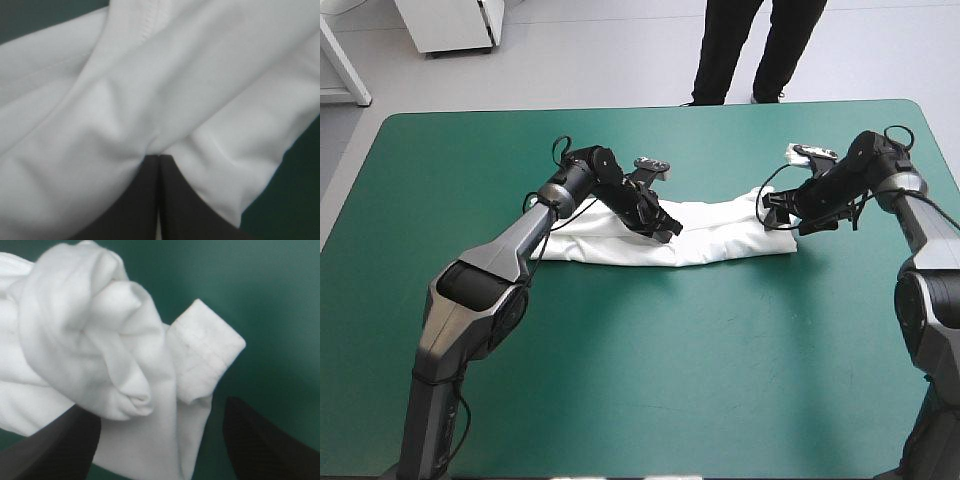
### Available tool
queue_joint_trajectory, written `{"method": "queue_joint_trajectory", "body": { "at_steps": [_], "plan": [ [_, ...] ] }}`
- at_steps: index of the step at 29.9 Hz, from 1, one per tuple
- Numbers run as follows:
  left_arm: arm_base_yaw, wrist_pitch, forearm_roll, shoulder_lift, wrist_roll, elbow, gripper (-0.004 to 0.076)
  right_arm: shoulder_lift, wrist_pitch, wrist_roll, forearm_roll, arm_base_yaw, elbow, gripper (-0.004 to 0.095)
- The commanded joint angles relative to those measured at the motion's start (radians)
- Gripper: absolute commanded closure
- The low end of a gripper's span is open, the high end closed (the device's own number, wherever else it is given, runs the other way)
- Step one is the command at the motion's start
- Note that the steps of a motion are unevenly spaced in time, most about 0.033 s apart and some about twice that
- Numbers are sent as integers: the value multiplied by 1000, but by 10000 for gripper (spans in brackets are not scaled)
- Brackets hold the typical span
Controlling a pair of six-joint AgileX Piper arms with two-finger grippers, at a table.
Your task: Fold the cloth
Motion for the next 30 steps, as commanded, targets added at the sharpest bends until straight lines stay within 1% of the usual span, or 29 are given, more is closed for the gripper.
{"method": "queue_joint_trajectory", "body": {
  "at_steps": [1, 6, 10, 13, 15, 18, 21, 26, 27, 30],
  "plan": [
    [-4, -11, -14, -52, 2, -26, 746, -31, -15, -13, 33, -9, -31, 253],
    [-4, -4, -14, -52, 5, -26, 746, 6, -22, -10, 49, -12, -31, 253],
    [-4, -4, -14, -52, 7, -26, 746, 41, -22, -21, 98, -12, -31, 255],
    [-2, -4, -14, -52, 9, -26, 746, 58, -22, -30, 125, -12, -31, 289],
    [-2, -2, -14, -52, 9, -26, 746, 65, -22, -32, 135, -12, -31, 329],
    [-2, -2, -14, -52, 9, -26, 746, 65, -29, -37, 135, -12, -31, 427],
    [-2, -2, -14, -52, 9, -26, 746, 65, -29, -49, 135, -12, -31, 580],
    [-2, -2, -8, -52, 9, -26, 746, 65, -20, -65, 145, -12, -31, 873],
    [-2, -2, -3, -52, 9, -26, 746, 65, -18, -68, 151, -12, -31, 918],
    [-2, -1, 41, -52, 5, -26, 746, 61, -2, -74, 185, -12, -31, 925]
  ]
}}
